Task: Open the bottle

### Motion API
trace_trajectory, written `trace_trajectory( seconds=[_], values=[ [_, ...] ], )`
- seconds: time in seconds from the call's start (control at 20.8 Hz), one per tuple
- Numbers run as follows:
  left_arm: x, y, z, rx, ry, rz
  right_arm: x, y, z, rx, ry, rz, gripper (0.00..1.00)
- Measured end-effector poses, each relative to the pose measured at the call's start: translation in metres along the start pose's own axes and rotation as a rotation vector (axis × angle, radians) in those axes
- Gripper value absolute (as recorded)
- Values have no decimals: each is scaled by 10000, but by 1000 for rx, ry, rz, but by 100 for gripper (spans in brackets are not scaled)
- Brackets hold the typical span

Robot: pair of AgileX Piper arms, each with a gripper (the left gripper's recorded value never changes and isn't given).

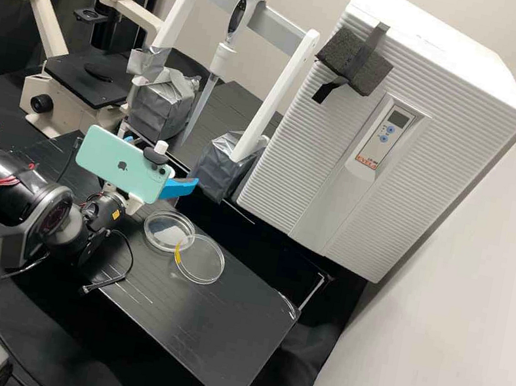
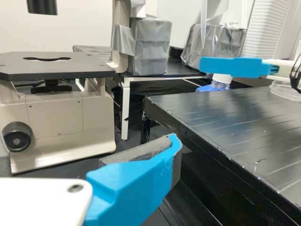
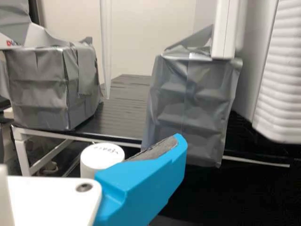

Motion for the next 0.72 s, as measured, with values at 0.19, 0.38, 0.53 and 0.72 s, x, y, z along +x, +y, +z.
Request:
trace_trajectory(
  seconds=[0.19,0.38,0.53,0.72],
  values=[
    [-1,2,1,1,0,1,38,-6,9,-3,-3,0,100],
    [-1,2,1,1,0,1,80,-12,25,-2,-8,0,100],
    [-1,2,1,1,0,1,96,9,64,-1,-22,9,100],
    [-1,2,1,1,0,1,100,11,89,4,-35,14,0]
  ],
)
